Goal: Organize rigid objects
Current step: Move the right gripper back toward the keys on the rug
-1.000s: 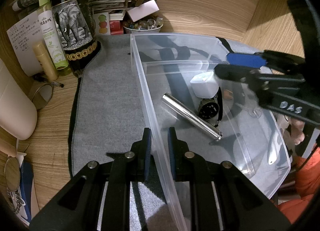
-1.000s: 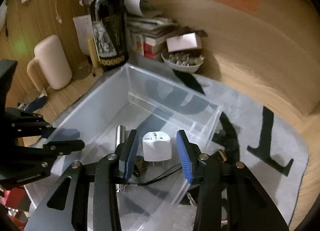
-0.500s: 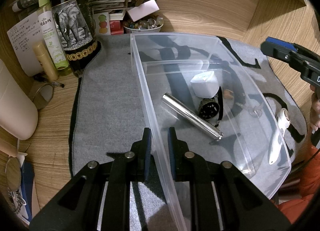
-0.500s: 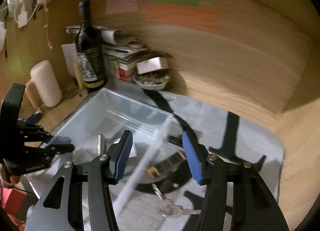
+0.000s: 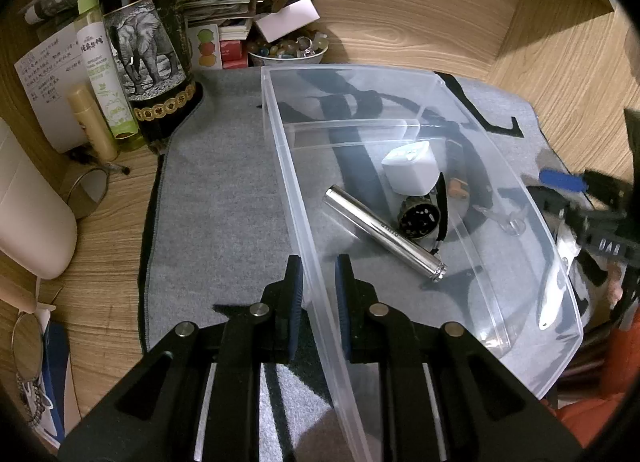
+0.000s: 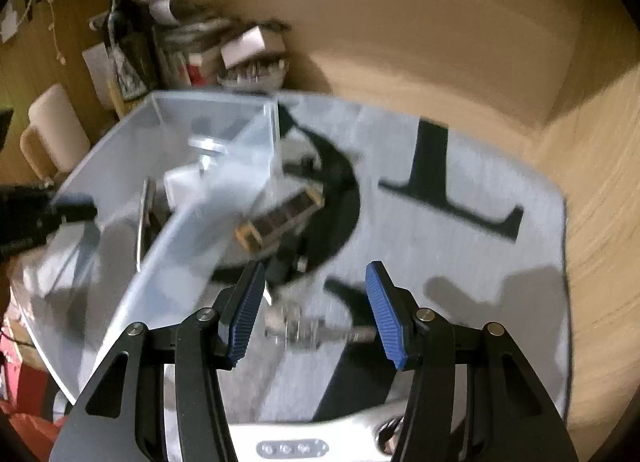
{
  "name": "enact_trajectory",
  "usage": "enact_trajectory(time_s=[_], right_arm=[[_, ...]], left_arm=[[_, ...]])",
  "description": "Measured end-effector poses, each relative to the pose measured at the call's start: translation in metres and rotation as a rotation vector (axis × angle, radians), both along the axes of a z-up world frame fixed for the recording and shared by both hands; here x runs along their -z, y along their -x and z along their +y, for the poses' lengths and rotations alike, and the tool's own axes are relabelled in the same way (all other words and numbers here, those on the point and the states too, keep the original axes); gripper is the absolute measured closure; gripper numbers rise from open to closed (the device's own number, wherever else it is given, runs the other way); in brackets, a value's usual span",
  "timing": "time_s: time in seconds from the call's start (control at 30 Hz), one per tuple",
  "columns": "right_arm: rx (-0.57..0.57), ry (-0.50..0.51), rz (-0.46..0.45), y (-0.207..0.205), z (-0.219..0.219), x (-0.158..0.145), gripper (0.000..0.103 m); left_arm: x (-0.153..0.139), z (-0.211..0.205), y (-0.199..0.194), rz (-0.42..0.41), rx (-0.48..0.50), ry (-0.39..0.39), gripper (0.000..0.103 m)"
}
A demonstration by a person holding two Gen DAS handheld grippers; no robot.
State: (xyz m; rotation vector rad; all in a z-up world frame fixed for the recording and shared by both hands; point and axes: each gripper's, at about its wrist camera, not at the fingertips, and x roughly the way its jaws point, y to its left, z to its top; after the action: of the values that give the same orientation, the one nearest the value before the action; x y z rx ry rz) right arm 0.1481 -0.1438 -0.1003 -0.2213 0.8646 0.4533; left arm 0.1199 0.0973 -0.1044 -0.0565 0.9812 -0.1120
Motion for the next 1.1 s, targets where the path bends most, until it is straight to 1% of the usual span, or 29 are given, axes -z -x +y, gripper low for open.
enact_trajectory(time_s=[0.1, 0.27, 0.4, 0.43, 0.47, 0.53, 0.7, 0.83, 0.9, 0.97, 1.0, 1.07, 1.1], right_arm=[[-0.010, 0.011, 0.034, 0.005, -0.002, 0.011, 0.054], [-0.032, 0.054, 0.060, 0.004, 0.003, 0.025, 0.054], [-0.022, 0.091, 0.089, 0.000, 0.000, 0.037, 0.054], [-0.017, 0.088, 0.094, 0.000, -0.001, 0.039, 0.050], [-0.006, 0.086, 0.096, -0.001, -0.004, 0.039, 0.038], [0.024, 0.088, 0.084, -0.002, -0.011, 0.040, 0.026], [0.024, 0.081, 0.115, -0.002, -0.013, 0.044, 0.026], [0.008, 0.076, 0.107, -0.003, -0.007, 0.047, 0.026], [0.006, 0.057, 0.107, -0.004, -0.007, 0.047, 0.033], [0.006, 0.050, 0.101, -0.003, -0.009, 0.045, 0.047], [0.006, 0.046, 0.099, -0.002, -0.009, 0.044, 0.053], [0.011, 0.041, 0.098, -0.003, -0.011, 0.042, 0.069], [0.016, 0.037, 0.098, -0.003, -0.013, 0.041, 0.073]], left_arm=[[0.001, 0.000, 0.000, 0.000, 0.000, 0.000, 0.087], [0.000, 0.000, 0.000, -0.001, 0.001, -0.001, 0.087], [0.001, 0.000, 0.000, 0.000, 0.000, 0.000, 0.087], [0.001, 0.001, 0.000, -0.001, 0.001, -0.001, 0.087], [0.000, 0.000, 0.000, 0.000, 0.001, -0.001, 0.087], [0.001, 0.000, 0.000, -0.002, 0.001, -0.003, 0.087], [0.001, 0.001, 0.002, -0.006, 0.003, -0.005, 0.087], [0.001, 0.000, 0.002, -0.005, 0.003, -0.003, 0.087], [0.001, 0.000, 0.002, -0.006, 0.003, -0.006, 0.087], [0.001, 0.000, 0.002, -0.006, 0.003, -0.006, 0.087], [0.001, 0.000, 0.002, -0.006, 0.003, -0.005, 0.087], [0.001, 0.000, 0.002, -0.006, 0.002, -0.005, 0.087], [0.001, 0.000, 0.002, -0.006, 0.002, -0.004, 0.087]])
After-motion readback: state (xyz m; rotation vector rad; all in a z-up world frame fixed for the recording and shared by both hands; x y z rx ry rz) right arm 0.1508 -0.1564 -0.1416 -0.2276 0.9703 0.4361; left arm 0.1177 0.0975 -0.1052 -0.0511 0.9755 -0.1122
